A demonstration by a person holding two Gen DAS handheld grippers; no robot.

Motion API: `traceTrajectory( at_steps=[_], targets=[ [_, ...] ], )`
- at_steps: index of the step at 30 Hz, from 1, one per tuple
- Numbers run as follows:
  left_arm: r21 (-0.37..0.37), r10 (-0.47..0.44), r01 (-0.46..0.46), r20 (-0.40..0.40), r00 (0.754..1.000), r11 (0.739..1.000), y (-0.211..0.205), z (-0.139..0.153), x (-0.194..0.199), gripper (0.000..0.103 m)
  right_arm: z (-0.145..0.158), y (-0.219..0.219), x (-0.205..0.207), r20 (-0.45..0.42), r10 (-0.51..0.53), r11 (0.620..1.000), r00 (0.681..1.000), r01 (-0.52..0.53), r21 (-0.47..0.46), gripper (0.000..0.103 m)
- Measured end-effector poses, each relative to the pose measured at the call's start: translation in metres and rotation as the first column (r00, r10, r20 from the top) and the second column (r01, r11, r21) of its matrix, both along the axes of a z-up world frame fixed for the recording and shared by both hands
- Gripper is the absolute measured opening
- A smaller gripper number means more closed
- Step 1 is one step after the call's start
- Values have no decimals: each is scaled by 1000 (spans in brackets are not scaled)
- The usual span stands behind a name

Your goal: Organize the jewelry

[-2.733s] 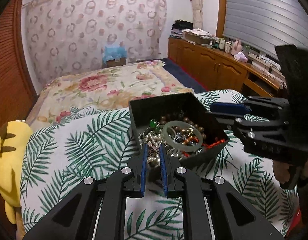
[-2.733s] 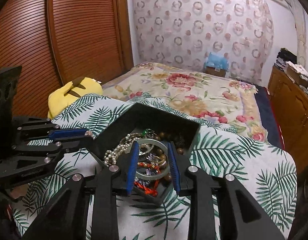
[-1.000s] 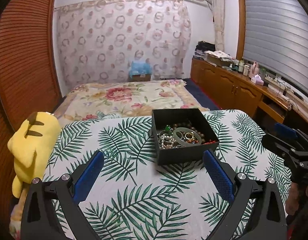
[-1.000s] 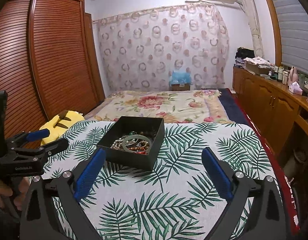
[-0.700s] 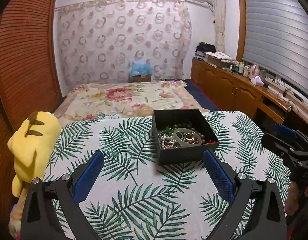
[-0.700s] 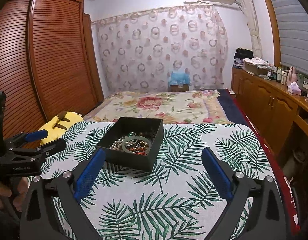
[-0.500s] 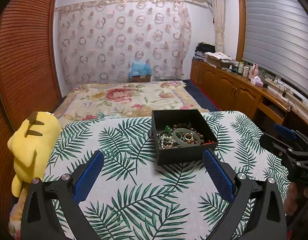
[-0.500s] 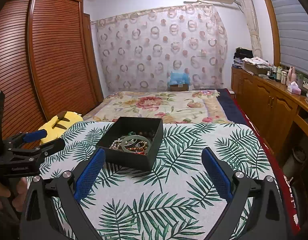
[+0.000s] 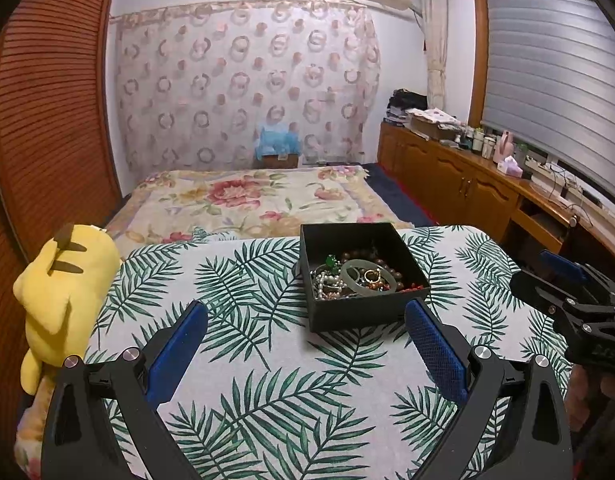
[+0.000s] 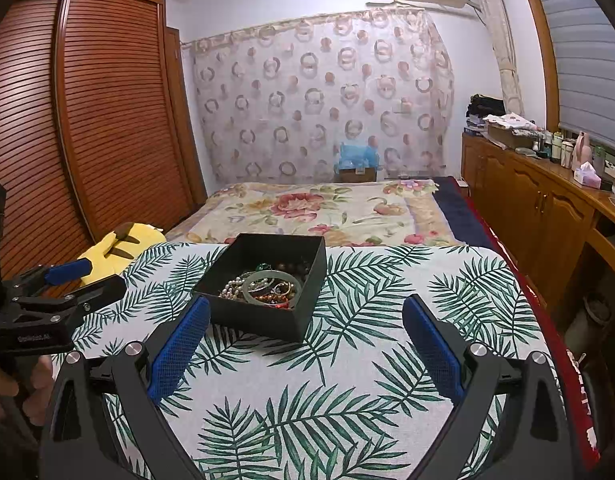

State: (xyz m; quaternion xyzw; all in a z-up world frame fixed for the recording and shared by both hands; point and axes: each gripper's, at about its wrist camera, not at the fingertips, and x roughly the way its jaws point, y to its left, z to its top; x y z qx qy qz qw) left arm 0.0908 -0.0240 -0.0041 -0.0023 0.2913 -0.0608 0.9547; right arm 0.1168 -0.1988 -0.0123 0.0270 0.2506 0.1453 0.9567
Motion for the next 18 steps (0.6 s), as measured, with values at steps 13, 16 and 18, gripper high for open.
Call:
traceTrajectory(
  at_steps=[13, 16, 18],
  targets=[
    [0, 1, -1, 3, 1000, 1000, -2, 2, -1, 95, 0, 0, 0, 0, -1, 1000, 1000, 1, 0, 98],
    [0, 1, -1, 3, 1000, 1000, -2, 2, -1, 95, 0, 0, 0, 0, -1, 1000, 1000, 1, 1, 98],
    [1, 1, -1, 4, 1000, 1000, -1, 1, -1, 95, 0, 0, 0, 0, -1, 1000, 1000, 1, 0, 98]
  ],
)
